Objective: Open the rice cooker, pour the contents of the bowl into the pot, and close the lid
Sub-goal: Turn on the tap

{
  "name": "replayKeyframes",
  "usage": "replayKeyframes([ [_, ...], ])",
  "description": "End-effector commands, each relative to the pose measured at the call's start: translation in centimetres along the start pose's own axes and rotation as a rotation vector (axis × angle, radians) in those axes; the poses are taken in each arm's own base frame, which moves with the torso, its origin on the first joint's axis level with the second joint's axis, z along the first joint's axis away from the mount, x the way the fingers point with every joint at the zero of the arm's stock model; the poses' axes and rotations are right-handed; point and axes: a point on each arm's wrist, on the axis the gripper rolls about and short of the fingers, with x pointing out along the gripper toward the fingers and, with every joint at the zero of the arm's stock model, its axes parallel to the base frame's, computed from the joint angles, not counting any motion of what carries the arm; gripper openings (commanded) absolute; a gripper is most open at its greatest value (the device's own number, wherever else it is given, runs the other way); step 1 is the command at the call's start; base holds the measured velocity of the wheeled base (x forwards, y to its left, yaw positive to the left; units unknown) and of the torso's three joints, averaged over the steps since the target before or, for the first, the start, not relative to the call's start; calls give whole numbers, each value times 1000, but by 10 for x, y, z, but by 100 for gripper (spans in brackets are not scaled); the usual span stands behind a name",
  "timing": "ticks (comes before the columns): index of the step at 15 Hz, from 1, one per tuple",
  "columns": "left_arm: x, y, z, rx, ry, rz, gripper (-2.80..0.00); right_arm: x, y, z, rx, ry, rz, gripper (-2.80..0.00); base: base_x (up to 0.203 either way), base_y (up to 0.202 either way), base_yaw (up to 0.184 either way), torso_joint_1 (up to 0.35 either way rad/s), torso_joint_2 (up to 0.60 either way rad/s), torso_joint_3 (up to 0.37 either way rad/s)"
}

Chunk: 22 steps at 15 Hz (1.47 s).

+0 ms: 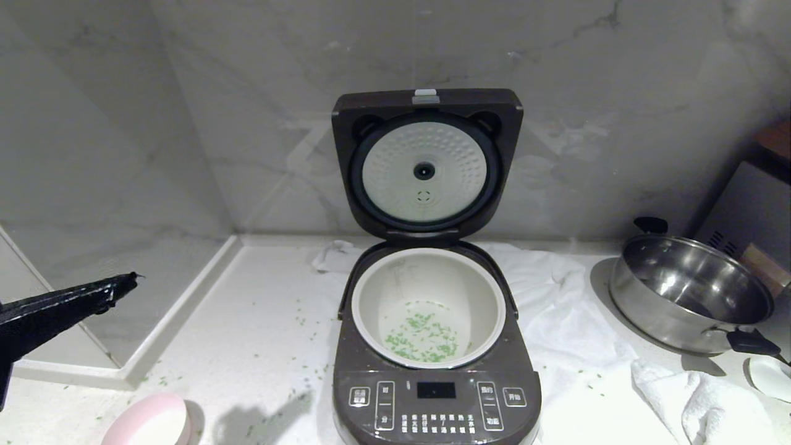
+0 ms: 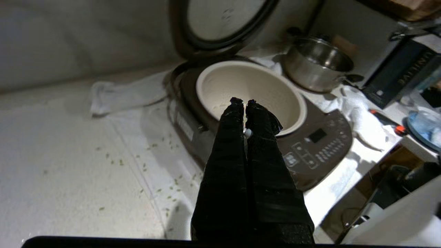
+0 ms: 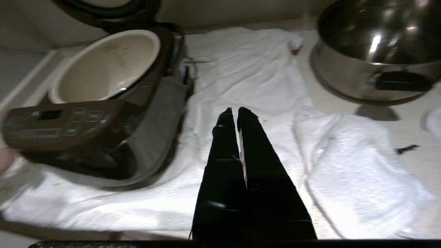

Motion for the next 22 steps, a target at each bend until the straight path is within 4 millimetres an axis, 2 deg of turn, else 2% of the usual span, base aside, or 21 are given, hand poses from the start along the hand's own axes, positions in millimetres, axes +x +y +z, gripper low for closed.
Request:
replayKeyframes([
  [1, -15, -31, 8, 63, -59, -35, -280, 1, -1, -2, -24, -1, -52, -280, 0, 0, 0, 0, 0, 0],
  [5, -28, -64, 38, 7, -97, -160, -280, -4, 6, 16, -124, -60, -183, -280, 0, 0, 0, 0, 0, 0],
  [8, -37, -86, 60, -27, -97, -246, -280, -10, 11, 19, -180, -98, -285, -280, 0, 0, 0, 0, 0, 0],
  [11, -41, -99, 95, -40, -119, -284, -280, -9, 10, 15, -181, -87, -284, -280, 0, 0, 0, 0, 0, 0],
  [13, -37, -94, 120, -108, -114, -280, -280, -9, 10, 14, -176, -84, -283, -280, 0, 0, 0, 0, 0, 0],
  [15, -34, -89, 122, -140, -70, -313, -280, -10, 9, 11, -176, -88, -281, -280, 0, 0, 0, 0, 0, 0],
  [19, -44, -111, 121, -151, 79, -505, -280, -8, 8, 7, -175, -77, -276, -280, 0, 0, 0, 0, 0, 0],
  [21, -56, -128, 112, -109, 75, -529, -280, -5, 7, 0, -175, -56, -260, -280, 0, 0, 0, 0, 0, 0],
  [22, -57, -129, 105, -118, 80, -538, -280, -4, 7, -1, -176, -47, -234, -280, 0, 0, 0, 0, 0, 0],
])
